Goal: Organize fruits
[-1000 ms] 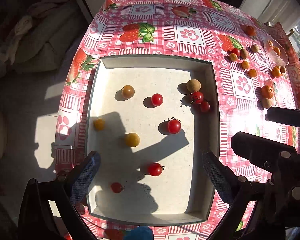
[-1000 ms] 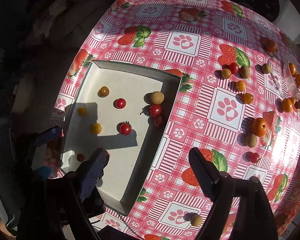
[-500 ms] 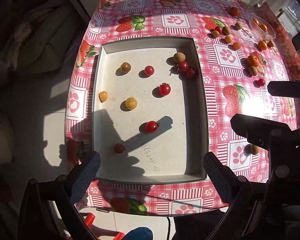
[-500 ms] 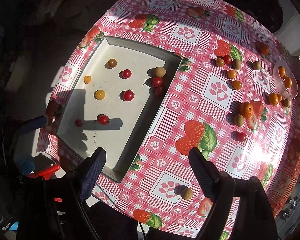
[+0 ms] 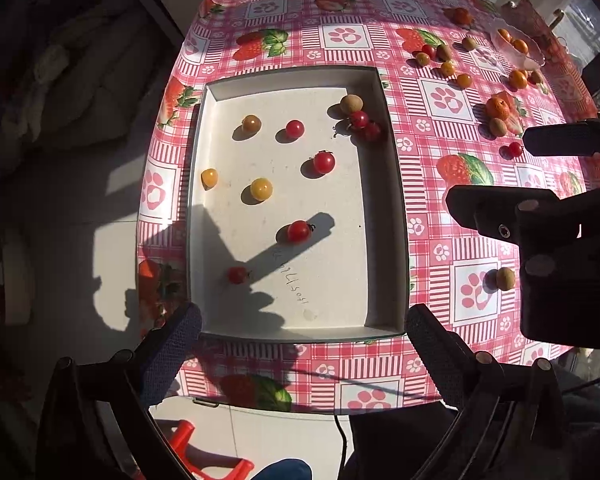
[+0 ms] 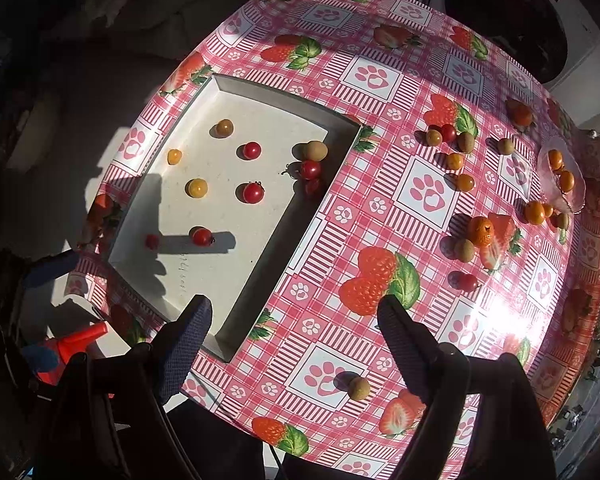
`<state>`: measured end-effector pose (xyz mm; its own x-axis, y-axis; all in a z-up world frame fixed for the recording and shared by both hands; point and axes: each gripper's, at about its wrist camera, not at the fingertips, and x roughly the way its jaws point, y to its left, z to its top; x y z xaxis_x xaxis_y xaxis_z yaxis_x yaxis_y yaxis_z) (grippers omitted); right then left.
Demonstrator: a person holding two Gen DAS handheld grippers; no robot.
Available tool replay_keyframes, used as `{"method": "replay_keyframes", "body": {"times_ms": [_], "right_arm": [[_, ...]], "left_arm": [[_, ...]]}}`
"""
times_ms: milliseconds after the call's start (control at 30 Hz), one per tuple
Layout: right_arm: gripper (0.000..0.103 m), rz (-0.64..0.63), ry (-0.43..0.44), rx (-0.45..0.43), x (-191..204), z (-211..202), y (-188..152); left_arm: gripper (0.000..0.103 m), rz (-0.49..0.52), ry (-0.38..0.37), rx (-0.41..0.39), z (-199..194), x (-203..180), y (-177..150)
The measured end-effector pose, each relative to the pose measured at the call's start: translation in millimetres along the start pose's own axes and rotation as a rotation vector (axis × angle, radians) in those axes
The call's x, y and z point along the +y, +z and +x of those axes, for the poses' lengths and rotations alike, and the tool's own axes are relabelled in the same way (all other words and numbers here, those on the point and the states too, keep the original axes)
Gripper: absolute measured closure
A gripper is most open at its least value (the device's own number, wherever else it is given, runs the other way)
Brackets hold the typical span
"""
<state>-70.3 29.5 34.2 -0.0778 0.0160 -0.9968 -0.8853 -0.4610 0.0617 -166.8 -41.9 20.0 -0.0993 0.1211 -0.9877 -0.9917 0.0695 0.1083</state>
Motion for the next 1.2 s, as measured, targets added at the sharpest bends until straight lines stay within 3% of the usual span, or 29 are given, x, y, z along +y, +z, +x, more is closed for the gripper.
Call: {"method": "replay_keyframes", "body": {"times_ms": [1200], "right_arm": [[0.016,-0.060,-0.009,0.003,9,0,0]], "left_arm": [[0.000,0.016,0.009,0.004,-1,-10,-3]]}}
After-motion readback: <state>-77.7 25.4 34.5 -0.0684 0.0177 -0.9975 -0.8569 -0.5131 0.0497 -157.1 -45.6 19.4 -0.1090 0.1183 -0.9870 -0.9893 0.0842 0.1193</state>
